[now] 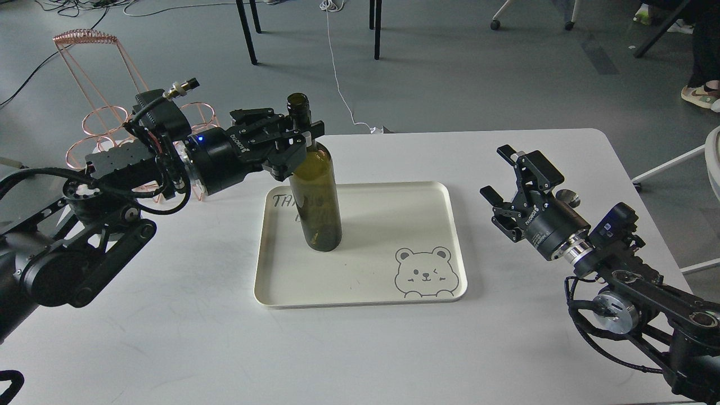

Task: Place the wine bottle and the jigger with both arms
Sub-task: 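Reach the left gripper to the green wine bottle neck and grasp, then lift the bottle and carry it over the copper wire rack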

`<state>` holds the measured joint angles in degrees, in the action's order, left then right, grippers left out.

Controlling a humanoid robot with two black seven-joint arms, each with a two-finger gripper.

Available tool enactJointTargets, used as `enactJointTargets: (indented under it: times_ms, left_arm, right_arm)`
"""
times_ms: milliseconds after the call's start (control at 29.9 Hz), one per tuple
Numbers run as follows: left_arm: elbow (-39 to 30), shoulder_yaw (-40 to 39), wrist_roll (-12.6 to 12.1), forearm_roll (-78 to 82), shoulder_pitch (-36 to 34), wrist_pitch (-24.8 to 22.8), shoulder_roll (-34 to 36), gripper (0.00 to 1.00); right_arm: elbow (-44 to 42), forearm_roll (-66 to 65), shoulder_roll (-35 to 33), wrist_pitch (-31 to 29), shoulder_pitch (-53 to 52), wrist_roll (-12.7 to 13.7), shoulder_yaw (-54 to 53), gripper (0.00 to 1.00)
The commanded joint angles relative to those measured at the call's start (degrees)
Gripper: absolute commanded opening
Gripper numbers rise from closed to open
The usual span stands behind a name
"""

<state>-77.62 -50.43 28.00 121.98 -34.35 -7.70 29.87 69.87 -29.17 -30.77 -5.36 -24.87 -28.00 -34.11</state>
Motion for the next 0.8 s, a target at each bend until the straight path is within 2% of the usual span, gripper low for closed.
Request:
enactJointTargets:
  times_ms: [0, 134, 335, 535, 669, 770]
  left_arm:
    - [-0.6, -0.1, 0.0, 0.0, -1.8, -0.1, 0.1, 0.15]
    - [-1.0, -0.3, 0.0, -0.4, -4.4, -0.1, 1.2, 0.13]
    - [-1.5, -0.2, 0.0, -6.0, -10.8, -0.6, 6.3, 0.13]
    - [-0.7, -0.2, 0.0, -11.8, -16.7, -6.4, 15.3, 0.13]
    - [2.4, 0.0, 0.0, -16.6, -18.4, -7.6, 21.4, 0.13]
    - [6.1, 0.0, 0.0, -16.8, -18.5, -7.5, 22.5, 0.13]
  right_arm:
    - [0.0, -0.1, 0.0, 0.0, 0.0, 0.0, -0.3, 0.99]
    - [0.0, -0.1, 0.0, 0.0, 0.1, 0.0, -0.3, 0.99]
    - [0.0, -0.1, 0.0, 0.1, 0.4, 0.0, -0.3, 0.99]
    - [-0.1, -0.1, 0.1, 0.2, 0.7, 0.0, -0.3, 0.99]
    - [-0.1, -0.2, 0.1, 0.1, 0.7, 0.0, -0.3, 0.99]
    - [-0.1, -0.3, 0.4, 0.1, 0.7, 0.0, -0.3, 0.99]
